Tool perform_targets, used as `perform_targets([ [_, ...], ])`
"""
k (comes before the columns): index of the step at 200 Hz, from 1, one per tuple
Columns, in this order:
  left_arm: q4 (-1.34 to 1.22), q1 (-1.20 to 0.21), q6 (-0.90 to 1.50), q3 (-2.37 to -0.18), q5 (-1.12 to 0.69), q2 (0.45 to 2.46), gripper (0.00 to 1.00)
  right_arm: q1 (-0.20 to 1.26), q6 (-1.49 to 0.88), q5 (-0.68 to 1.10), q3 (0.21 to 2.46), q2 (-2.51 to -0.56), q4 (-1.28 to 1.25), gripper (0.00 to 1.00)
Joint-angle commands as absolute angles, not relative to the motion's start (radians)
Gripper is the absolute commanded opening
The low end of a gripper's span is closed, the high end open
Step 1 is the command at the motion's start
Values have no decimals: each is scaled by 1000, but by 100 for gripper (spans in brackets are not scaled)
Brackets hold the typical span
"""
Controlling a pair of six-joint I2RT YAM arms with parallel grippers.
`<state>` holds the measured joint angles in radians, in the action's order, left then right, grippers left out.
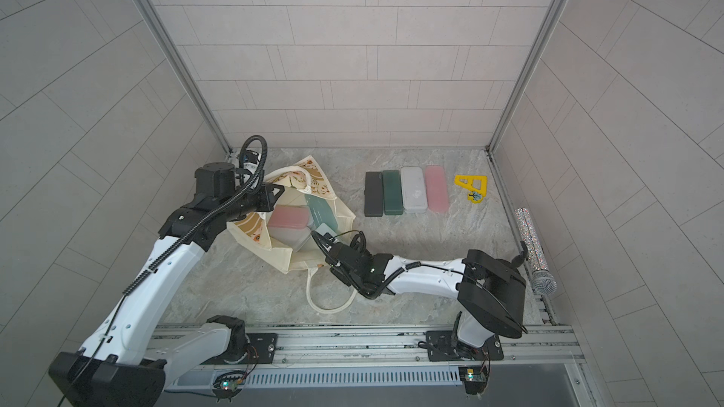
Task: Take out the pencil case from the canvas bag
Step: Pick up the pencil case from the canvas bag, then place the pencil case at the center of the board.
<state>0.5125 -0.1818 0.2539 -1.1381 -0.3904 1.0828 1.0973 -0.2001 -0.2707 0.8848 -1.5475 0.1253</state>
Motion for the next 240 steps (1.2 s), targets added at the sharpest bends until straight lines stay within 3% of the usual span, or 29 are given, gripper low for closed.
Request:
perform_targets([
  [1,495,-171,260,-1158,-347,1069,0,1107,-267,-245,880,-1508,201,60],
  [82,544,-155,265,-1176,-177,1044,0,1115,-370,-254,781,-1250,304,59],
  [147,566,-135,276,-1176,-95,1029,0,1091,-450,-405,710,-1058,440,58],
  [240,523,-132,265,-1162,-266,1045,0,715,-610,-257,670,-910,694,57],
])
